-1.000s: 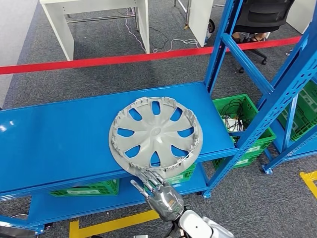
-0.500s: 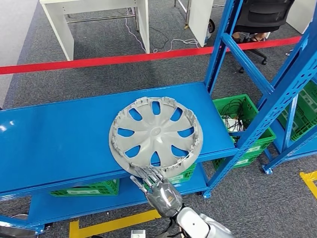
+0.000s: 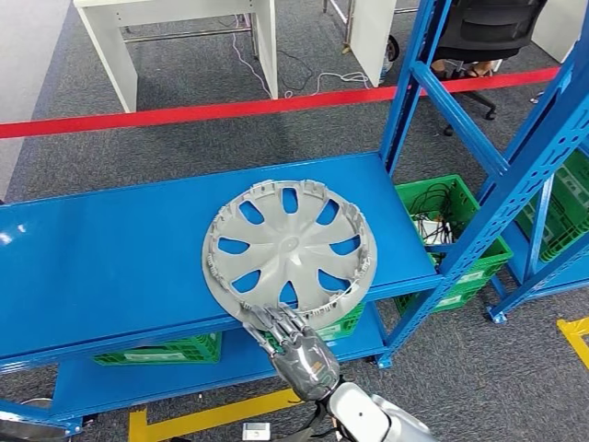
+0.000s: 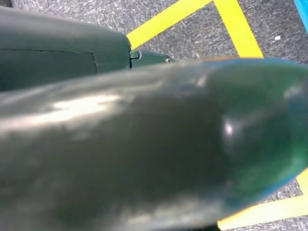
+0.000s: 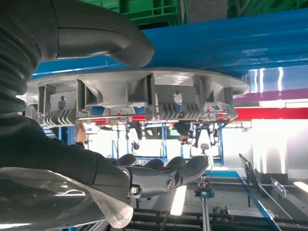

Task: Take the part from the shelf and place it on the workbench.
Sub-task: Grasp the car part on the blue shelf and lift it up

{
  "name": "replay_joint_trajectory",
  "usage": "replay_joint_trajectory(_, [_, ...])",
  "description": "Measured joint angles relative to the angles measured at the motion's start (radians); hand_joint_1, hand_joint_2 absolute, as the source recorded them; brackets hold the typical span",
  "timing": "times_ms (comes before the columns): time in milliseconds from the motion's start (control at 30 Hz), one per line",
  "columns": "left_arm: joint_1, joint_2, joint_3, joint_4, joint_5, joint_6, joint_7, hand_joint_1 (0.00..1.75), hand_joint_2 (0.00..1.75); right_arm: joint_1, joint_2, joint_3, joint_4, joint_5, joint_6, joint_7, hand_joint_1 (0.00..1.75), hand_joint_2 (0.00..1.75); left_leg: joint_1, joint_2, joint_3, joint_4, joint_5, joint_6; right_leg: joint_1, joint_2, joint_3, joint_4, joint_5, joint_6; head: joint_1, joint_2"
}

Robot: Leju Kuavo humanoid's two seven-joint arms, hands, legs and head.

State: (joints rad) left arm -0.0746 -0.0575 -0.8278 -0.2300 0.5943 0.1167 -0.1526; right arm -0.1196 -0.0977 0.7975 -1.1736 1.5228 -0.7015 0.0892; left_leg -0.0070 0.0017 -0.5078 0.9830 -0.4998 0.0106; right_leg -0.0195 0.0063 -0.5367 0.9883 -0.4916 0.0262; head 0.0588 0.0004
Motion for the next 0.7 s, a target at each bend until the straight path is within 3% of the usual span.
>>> replay_joint_trajectory(700, [0.0,0.001,0.0,-0.003,-0.002,-0.004,0.001,0.0,0.0,-0.029,0.008,-0.001,0.036,0.017,0.0,0.015,0.0,1.75,0.0,0.0,0.0,0.0,0.0,0.0,0.0,0.0,0.0,0.0,0.0,0.0,0.0,0.0])
